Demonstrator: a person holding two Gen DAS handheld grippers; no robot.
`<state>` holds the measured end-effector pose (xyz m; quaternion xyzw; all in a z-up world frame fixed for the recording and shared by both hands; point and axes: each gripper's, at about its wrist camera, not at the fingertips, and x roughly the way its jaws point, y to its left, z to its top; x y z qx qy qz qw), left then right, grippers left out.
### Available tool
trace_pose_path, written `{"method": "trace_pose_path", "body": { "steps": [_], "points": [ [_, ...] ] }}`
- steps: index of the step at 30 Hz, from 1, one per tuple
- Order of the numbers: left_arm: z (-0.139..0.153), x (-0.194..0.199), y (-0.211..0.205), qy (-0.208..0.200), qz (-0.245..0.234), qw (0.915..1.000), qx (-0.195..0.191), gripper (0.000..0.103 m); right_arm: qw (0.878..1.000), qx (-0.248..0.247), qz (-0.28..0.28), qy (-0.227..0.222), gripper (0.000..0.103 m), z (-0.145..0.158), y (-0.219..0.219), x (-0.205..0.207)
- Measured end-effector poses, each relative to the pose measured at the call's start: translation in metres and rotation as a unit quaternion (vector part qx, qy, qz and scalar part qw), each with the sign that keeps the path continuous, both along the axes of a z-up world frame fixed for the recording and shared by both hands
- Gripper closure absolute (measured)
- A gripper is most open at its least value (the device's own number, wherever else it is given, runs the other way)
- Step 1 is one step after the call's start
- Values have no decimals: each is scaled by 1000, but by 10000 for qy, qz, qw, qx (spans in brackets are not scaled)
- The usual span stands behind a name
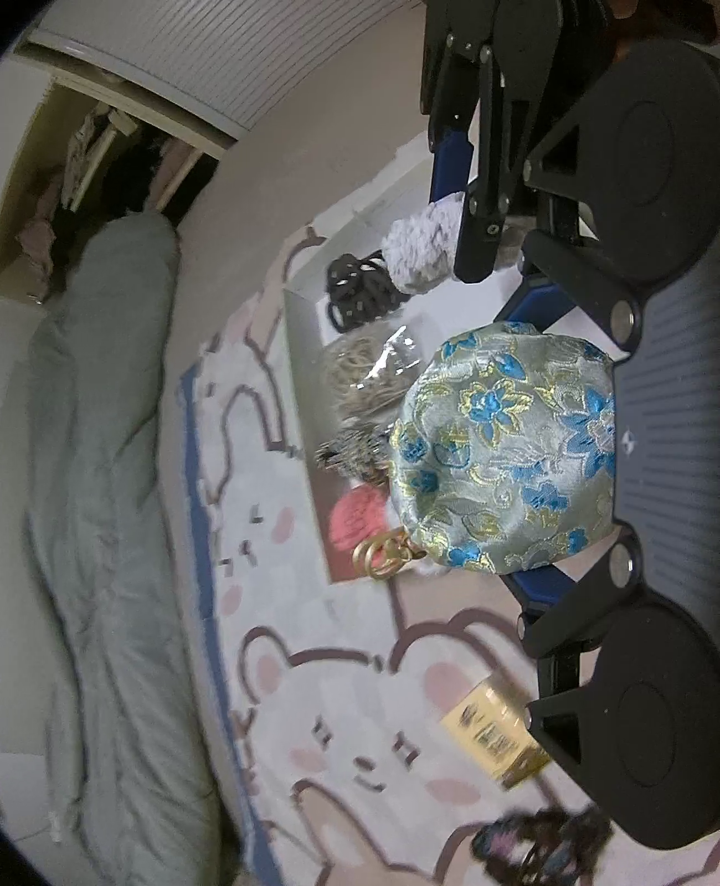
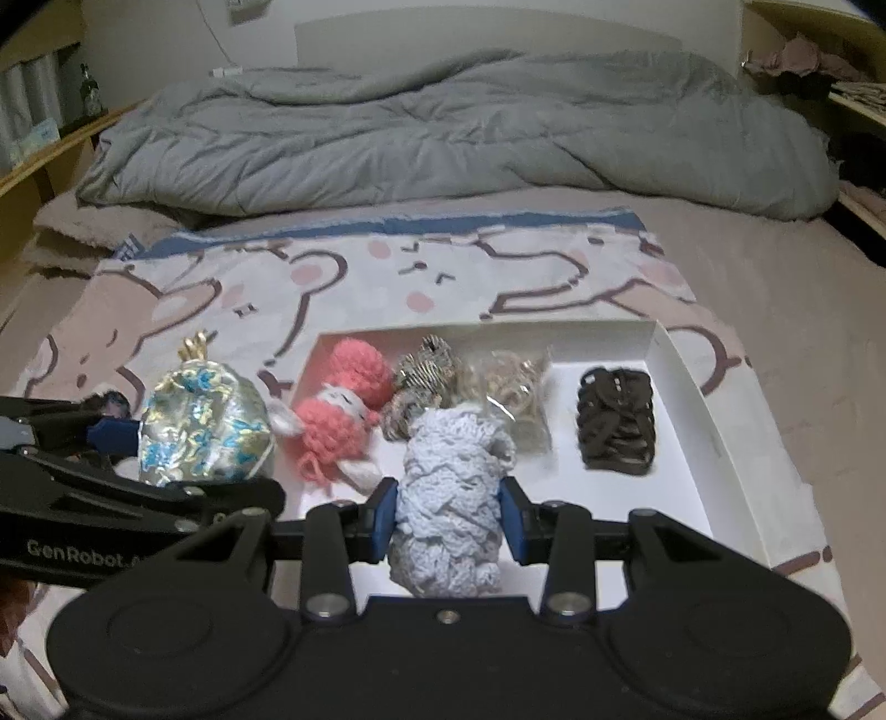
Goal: Organize objects
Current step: 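Carry the pouch with the left tool while the right tool carries the knit piece over the box, then lower and release the pouch from the left tool while the right tool releases the knit piece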
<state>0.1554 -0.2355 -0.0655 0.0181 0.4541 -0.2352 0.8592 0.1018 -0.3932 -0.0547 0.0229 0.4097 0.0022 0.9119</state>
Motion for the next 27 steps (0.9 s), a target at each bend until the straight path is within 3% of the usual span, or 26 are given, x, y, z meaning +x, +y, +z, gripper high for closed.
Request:
{"method": "trace_pose_path", "body": {
  "steps": [7, 17, 27],
  "points": [
    [-27, 9, -19, 253, -159, 9993, 216, 19, 9993, -24, -89, 350, 63, -21, -14, 7],
    [-44, 14, -34, 169, -559, 9966, 587, 19, 9972, 24, -52, 747, 63, -46, -25, 18],
    [-47, 16, -34, 183, -639, 9964, 532, 18, 9967, 49, -195, 784, 58, -51, -29, 24]
  ]
}}
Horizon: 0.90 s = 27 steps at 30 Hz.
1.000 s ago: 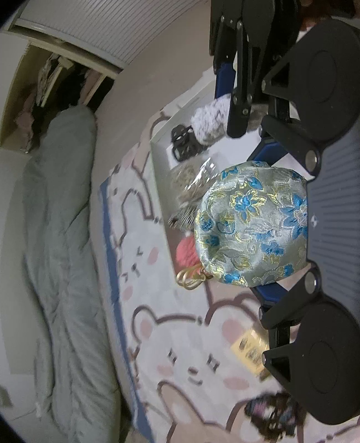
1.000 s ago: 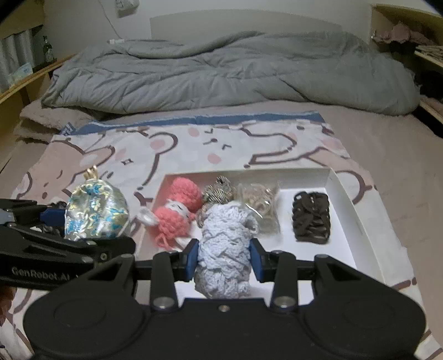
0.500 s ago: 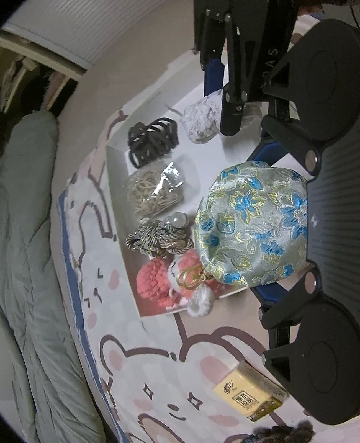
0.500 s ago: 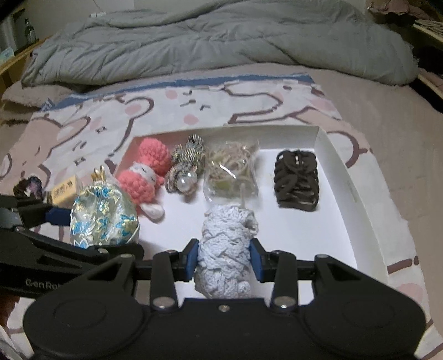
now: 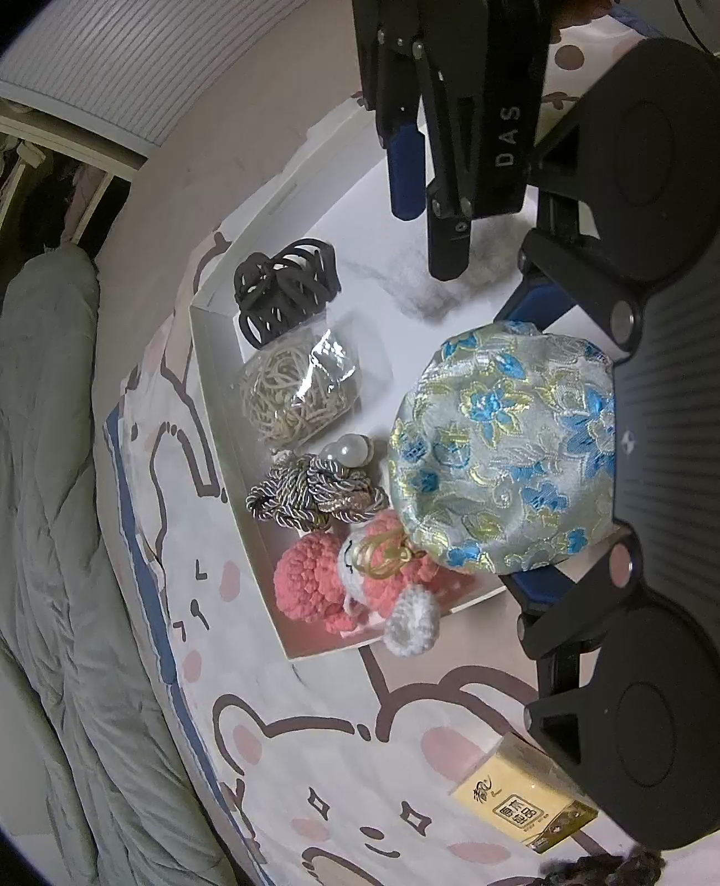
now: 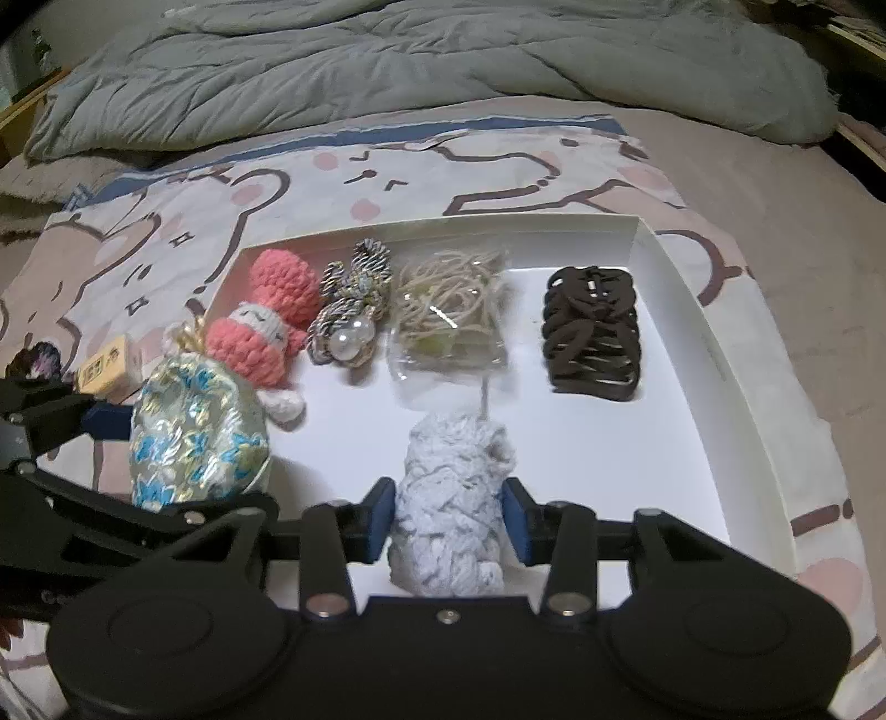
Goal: Organize objects
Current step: 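Lower and release the pouch from the left tool while the right tool releases the knit piece, then withdraw both open tools up and away from the white box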
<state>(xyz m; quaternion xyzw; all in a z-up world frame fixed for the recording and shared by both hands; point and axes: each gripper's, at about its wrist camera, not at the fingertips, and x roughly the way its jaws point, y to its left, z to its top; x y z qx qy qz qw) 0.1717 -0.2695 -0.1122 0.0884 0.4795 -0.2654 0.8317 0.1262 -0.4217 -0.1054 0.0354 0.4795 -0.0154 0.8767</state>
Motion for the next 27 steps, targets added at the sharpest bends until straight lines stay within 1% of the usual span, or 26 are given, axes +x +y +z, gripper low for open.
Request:
{"method": "trace_pose_path", "body": {
  "steps": [3, 5, 7, 19, 27],
  "points": [
    [0, 0, -1, 13, -25, 10000, -15, 15, 10000, 17, -76, -22, 53, 2, -3, 0],
    [1, -2, -2, -2, -70, 10000, -15, 11, 9999, 21, -111, -43, 50, 3, -4, -2],
    [2, -4, -3, -51, -66, 10000, 32, 9, 9999, 50, -132, -65, 50, 4, -5, -2],
    [14, -5, 5, -106, 12, 9999, -109, 9, 9996, 60, -223, -181, 49, 13, -5, -8],
    [30, -10, 14, -234, 88, 9994, -251, 9, 9984, 32, -341, -440, 49, 30, -4, -18]
  ]
}}
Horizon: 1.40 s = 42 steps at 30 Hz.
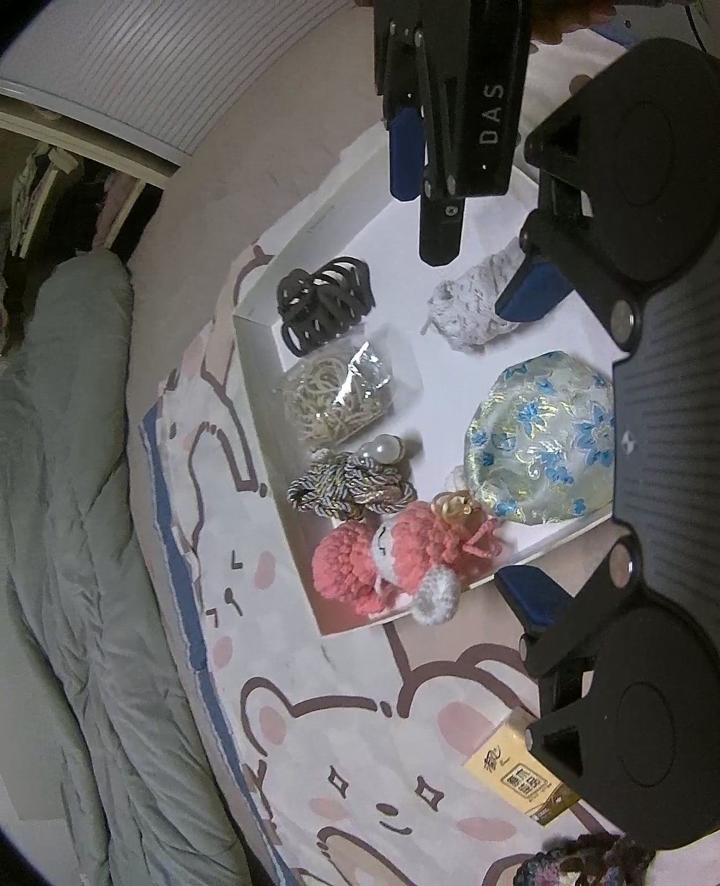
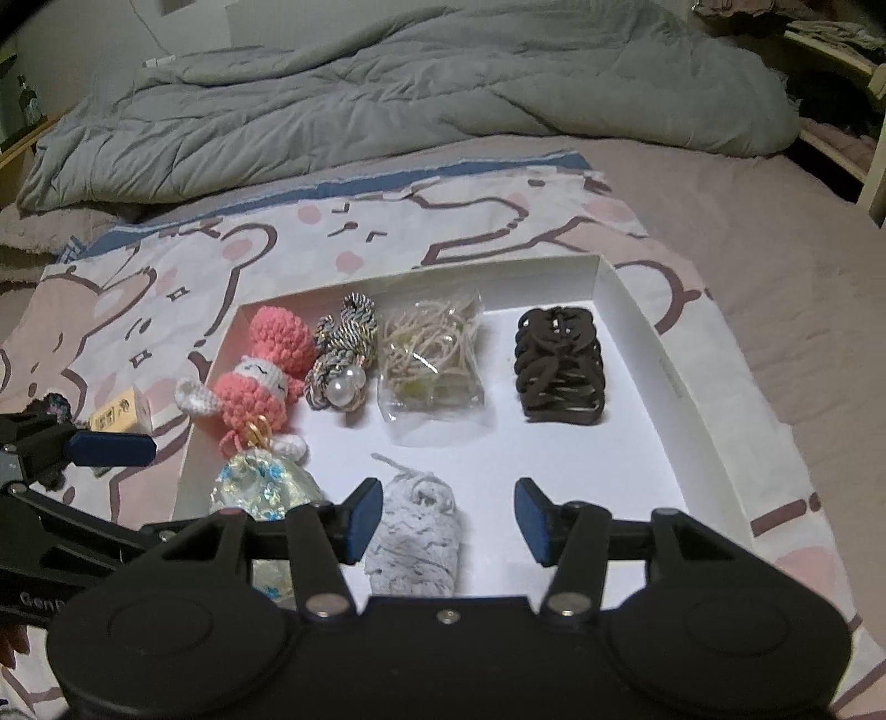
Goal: Organize objects
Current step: 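Withdraw both open tools up and away from the white box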
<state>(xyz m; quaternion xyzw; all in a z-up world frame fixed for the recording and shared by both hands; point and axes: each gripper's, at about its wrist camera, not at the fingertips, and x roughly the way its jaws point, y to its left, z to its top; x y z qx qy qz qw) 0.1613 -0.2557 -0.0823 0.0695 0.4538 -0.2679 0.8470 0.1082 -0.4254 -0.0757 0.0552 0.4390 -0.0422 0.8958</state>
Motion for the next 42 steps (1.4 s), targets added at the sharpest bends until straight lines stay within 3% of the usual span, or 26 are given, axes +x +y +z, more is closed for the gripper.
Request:
{"method": "trace_pose_path", "body": {
  "steps": [13, 22, 32, 42],
  "points": [
    [35, -8, 36, -282, 333, 9986, -303, 8, 9982, -34, -107, -589, 41, 38, 9, -27],
    [52, -14, 63, -510, 581, 9963, -385, 0, 9963, -283, -124, -796, 23, 51, 20, -42],
    [60, -19, 93, -711, 785, 9940, -286, 0, 9940, -448, -175, -987, 0, 64, 31, -58],
    [69, -20, 127, -850, 1001, 9908, -340, 0, 9931, -462, -315, -1026, 0, 68, 40, -58]
  ]
}}
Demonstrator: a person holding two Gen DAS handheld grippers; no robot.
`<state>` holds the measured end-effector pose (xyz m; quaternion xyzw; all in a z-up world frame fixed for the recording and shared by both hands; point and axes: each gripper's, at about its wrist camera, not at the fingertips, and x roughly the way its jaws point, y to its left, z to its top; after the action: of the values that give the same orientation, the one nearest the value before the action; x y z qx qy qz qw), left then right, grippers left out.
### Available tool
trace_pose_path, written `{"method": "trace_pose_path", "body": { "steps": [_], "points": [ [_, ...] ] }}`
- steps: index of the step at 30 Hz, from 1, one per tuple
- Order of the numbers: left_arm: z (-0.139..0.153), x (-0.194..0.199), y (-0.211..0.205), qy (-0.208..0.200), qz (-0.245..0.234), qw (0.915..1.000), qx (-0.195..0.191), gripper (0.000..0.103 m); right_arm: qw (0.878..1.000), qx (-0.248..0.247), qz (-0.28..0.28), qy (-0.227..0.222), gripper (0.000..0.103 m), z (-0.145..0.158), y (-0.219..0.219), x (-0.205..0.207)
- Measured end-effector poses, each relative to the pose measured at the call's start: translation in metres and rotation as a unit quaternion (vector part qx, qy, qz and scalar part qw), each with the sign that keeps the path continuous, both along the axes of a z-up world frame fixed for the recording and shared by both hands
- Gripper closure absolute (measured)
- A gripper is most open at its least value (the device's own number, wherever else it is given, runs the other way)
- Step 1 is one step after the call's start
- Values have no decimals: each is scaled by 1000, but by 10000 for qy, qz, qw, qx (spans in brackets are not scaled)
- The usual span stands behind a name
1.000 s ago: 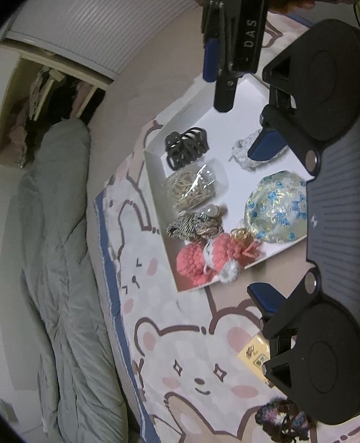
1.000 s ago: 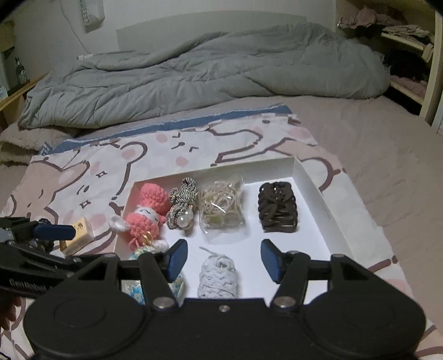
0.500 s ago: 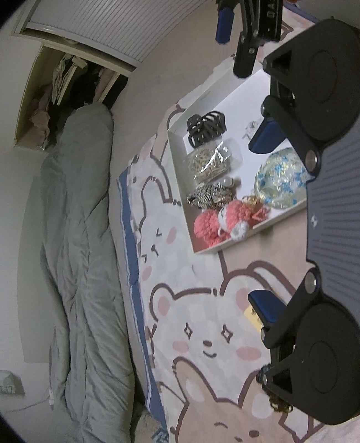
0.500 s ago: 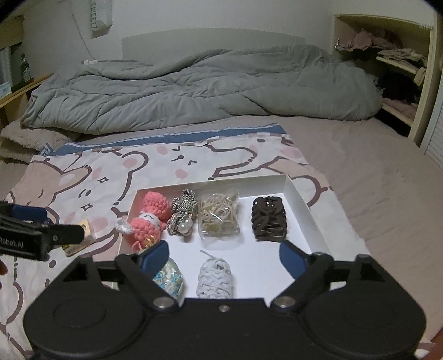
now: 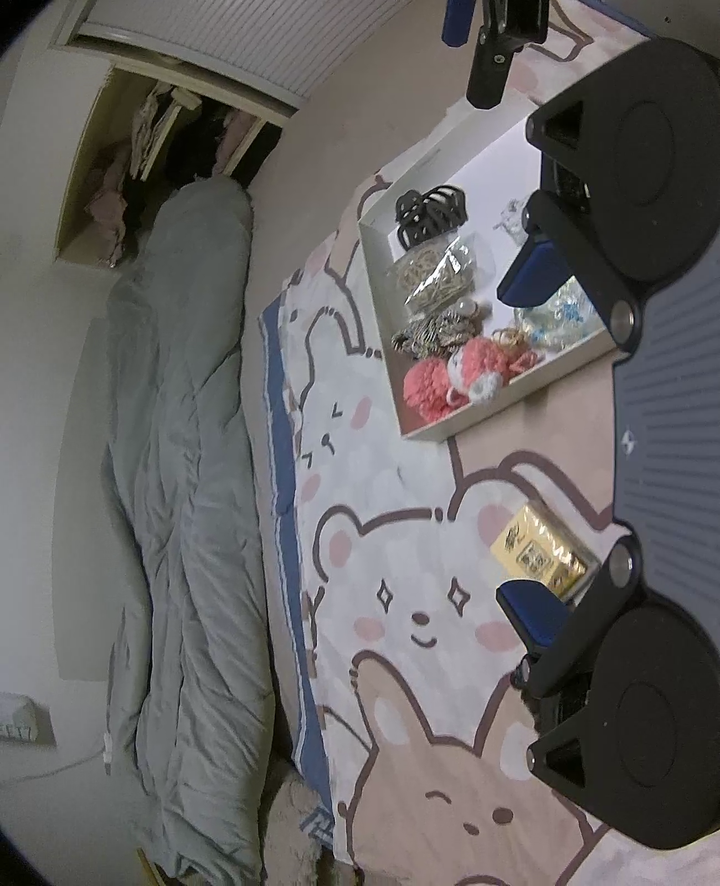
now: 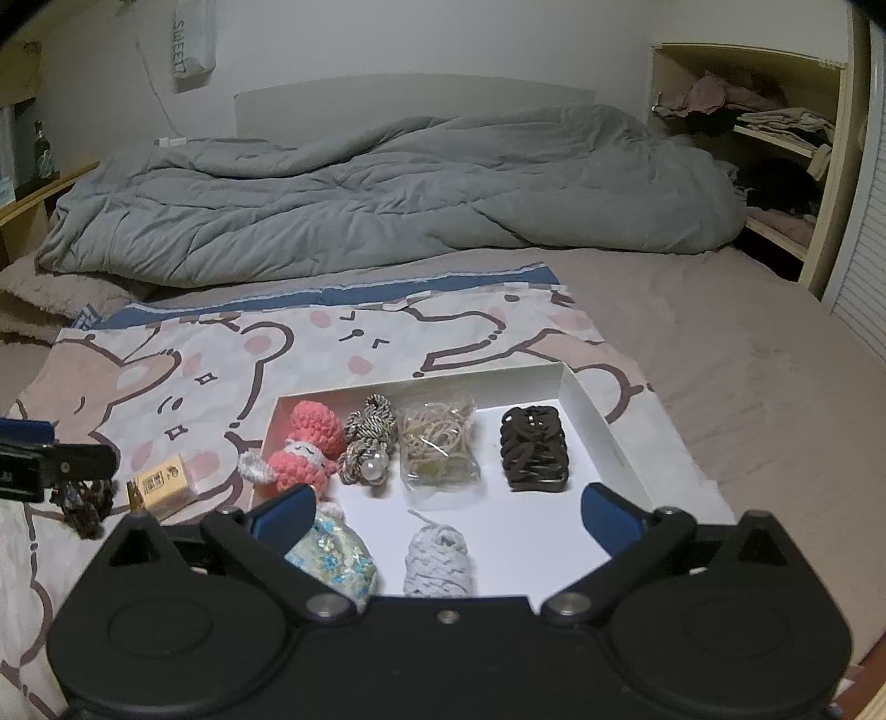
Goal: Organize objects
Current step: 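Withdraw both open tools up and away from the white box, then move the left tool to the brown yarn bundle while the right tool approaches the yellow tissue pack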
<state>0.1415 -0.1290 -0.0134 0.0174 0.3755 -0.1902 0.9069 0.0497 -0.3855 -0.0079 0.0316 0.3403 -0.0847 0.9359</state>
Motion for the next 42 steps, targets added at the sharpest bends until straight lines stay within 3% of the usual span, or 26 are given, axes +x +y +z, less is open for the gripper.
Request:
{"method": "trace_pose_path", "body": {
  "steps": [8, 15, 25, 35, 42],
  "points": [
    [4, 6, 34, -31, 270, 9996, -50, 0, 10000, 23, 59, -56, 0, -2, 23, 14],
    [2, 10, 68, -109, 494, 9987, 97, 0, 9992, 34, 405, -71, 0, -5, 61, 35],
    [-2, 19, 125, -75, 979, 9952, 16, 0, 9958, 24, 908, -72, 0, -8, 112, 58],
    [-15, 36, 167, -44, 1497, 9884, 271, 0, 9913, 9, 1311, -82, 0, -21, 152, 84],
    [-27, 46, 179, -14, 1377, 9901, 286, 0, 9870, -20, 1600, -122, 0, -34, 174, 104]
  ]
}}
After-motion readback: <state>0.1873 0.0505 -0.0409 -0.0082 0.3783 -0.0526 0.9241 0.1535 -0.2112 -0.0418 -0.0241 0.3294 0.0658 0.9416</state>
